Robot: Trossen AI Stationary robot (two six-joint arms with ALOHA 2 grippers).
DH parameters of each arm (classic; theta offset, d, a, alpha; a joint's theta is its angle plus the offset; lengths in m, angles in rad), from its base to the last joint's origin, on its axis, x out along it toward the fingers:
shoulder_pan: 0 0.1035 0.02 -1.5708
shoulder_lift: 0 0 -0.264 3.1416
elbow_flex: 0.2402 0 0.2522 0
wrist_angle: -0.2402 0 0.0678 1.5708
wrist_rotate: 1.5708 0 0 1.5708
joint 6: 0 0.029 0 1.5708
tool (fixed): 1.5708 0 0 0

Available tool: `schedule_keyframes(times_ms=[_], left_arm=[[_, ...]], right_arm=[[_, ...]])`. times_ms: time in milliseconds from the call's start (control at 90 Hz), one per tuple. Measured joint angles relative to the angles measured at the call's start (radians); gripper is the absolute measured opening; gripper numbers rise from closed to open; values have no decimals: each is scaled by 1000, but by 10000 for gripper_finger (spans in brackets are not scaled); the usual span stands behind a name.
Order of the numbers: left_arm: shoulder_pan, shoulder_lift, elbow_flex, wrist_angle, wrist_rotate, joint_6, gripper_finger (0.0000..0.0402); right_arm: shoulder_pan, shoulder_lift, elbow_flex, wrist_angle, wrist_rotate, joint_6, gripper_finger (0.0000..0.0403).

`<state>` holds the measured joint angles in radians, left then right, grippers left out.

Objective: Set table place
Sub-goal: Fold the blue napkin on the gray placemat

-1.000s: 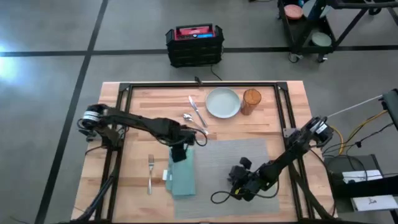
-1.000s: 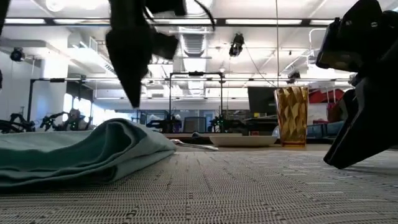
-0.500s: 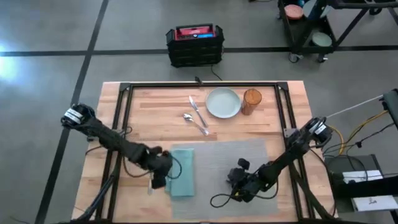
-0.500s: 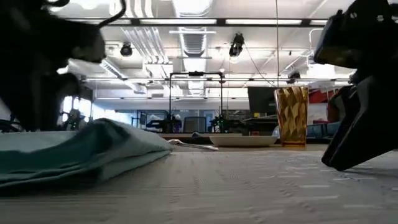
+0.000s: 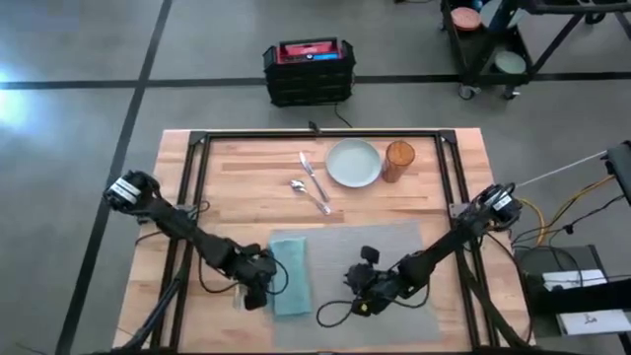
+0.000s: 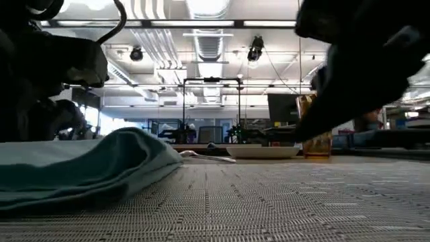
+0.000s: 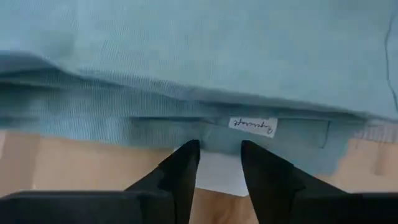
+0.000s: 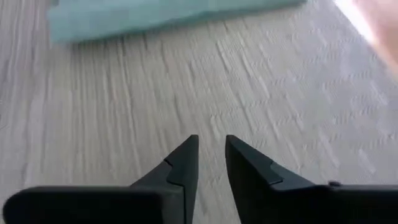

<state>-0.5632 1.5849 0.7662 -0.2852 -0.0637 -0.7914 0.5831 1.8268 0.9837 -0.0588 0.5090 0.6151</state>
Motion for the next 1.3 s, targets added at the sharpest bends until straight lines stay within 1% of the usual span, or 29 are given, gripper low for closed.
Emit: schedule_keyframes(times_ms=[122, 222, 344, 444, 522, 611, 789, 911, 1033, 1089, 1300], left_arm=[[1, 21, 26, 23, -3, 42, 113], [2, 34, 39, 20, -5, 72, 113], [2, 22, 39, -8, -6, 75, 113], [2, -2, 38, -37, 0, 48, 113], [2, -15, 38, -52, -2, 35, 113], [2, -16, 38, -31, -3, 30, 113], [2, -16, 33, -36, -6, 29, 113], [2, -17, 32, -41, -5, 30, 113], [2, -44, 50, -106, 1, 23, 113], [2, -61, 63, -136, -1, 22, 113], [0, -80, 64, -153, -85, 56, 113]], right_arm=[[-30, 32, 14, 65, -57, -58, 46], [-48, 61, 32, 71, -93, -78, 39], [-58, 92, 61, 74, -101, -99, 34], [-61, 128, 90, 71, -125, -142, 32], [-66, 162, 124, 77, -169, -174, 32], [-67, 202, 179, 76, -197, -224, 32], [-71, 273, 298, 76, -204, -319, 32], [-85, 319, 359, 65, -209, -335, 32], [-100, 339, 389, 65, -273, -348, 32], [-109, 339, 389, 59, -282, -339, 32], [-128, 339, 391, 57, -274, -277, 32]])
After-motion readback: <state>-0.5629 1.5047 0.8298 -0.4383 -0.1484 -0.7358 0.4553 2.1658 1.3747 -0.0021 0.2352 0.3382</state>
